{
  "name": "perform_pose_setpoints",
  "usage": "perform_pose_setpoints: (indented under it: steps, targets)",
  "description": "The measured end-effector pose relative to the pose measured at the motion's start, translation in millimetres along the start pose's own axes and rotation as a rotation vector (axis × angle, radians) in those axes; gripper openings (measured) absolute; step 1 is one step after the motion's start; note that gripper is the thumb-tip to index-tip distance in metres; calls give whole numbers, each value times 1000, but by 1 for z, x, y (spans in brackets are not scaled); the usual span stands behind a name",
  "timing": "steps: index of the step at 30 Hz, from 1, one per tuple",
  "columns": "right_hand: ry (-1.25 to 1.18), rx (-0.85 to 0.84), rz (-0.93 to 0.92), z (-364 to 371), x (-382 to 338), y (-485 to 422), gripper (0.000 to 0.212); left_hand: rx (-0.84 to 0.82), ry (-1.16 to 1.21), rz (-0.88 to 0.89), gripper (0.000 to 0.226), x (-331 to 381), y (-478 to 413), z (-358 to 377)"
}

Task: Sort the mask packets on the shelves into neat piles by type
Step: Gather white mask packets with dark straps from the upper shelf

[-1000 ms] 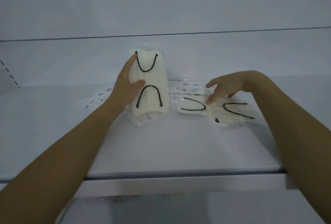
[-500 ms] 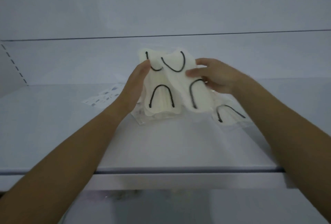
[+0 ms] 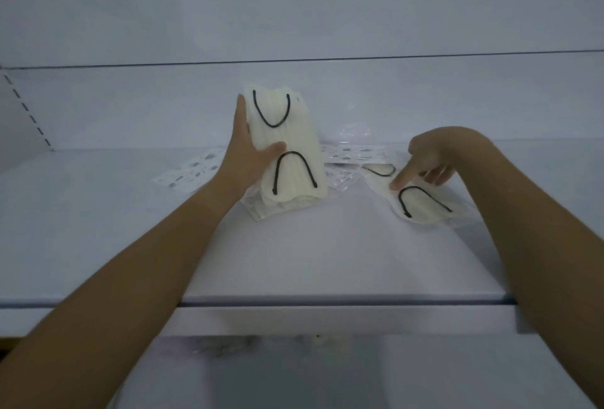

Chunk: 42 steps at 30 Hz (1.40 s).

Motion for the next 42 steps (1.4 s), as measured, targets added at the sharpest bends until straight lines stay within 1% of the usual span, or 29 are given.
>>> perform_pose_setpoints:
  steps: [1,3,4,5,7,8,10,12,13,14,16,18,20,22,24,25,26,27,28,29,30,31,32,33,34,35,37,39,42]
  targets:
    - [-3,8,-11,0,-2,1,47,0,25,-4,104,-1,0,1]
    - [-15,19,-13,-1,-3,5,36,12,37,32,109,0,1,-1]
    - [2,44,-4,-4,-1,7,36,22,13,61,106,2,0,-2]
    - [31,111,14,-9,1,9,42,34,-23,83,98,3,0,-3]
    - [35,350,53,-24,9,13,54,64,-90,78,73,6,0,-4]
    - [-18,459,60,-31,13,13,59,73,-105,55,64,7,0,-4]
    - [-275,581,18,-42,19,12,71,73,-101,22,56,11,2,-3]
    - [-598,659,-151,-49,17,16,78,72,-61,12,53,15,3,-2]
    - [-743,643,-259,-51,13,20,80,75,-35,1,51,16,3,-2]
    - [-895,581,-361,-49,5,23,80,72,-9,-12,50,17,3,-1]
    - [-1097,372,-480,-36,-18,30,78,51,55,-47,46,18,3,2]
    - [-1103,205,-510,-12,-44,35,81,13,132,-93,45,20,4,6]
    - [-1015,99,-534,15,-66,39,88,-23,185,-123,45,25,6,10]
    - [-863,112,-574,33,-82,43,93,-24,190,-93,40,32,9,14]
    - [-779,168,-600,37,-89,44,90,15,95,-24,41,41,9,13]
    - [-759,222,-598,35,-90,43,89,34,76,12,51,46,9,11]
    - [-768,258,-585,31,-89,41,88,46,93,51,67,50,8,6]
    - [-804,258,-592,28,-87,42,87,67,127,70,83,56,8,0]
    - [-864,189,-606,25,-87,44,82,97,158,70,93,60,9,-7]
    - [-924,84,-650,24,-87,51,72,121,168,69,96,66,11,-14]
    - [-958,-3,-715,24,-89,57,59,137,156,79,92,74,14,-19]
    - [-941,-12,-798,25,-91,68,43,142,124,94,82,82,19,-22]
    - [-900,58,-855,26,-92,79,29,144,95,111,70,91,25,-25]
    - [-877,144,-901,28,-94,91,25,140,69,129,61,101,32,-27]
    - [-867,226,-923,31,-95,102,30,132,65,152,57,111,39,-31]
    - [-857,283,-955,35,-97,114,36,119,70,164,58,120,47,-36]
    - [-855,356,-978,48,-97,138,37,93,39,172,61,131,68,-52]
    - [-861,367,-995,68,-100,166,31,81,4,171,62,137,97,-74]
    - [-846,319,-1001,111,-108,207,16,131,13,123,62,133,150,-111]
Point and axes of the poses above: each hand's wrist, its own y-axis away from the middle knuckle, its own z-axis out of the palm, x = y × z, the point moved 4 cm from there along -y, towards the middle knuckle, and after that the axes turned 11 degrees about z, right-handed, at the moved point
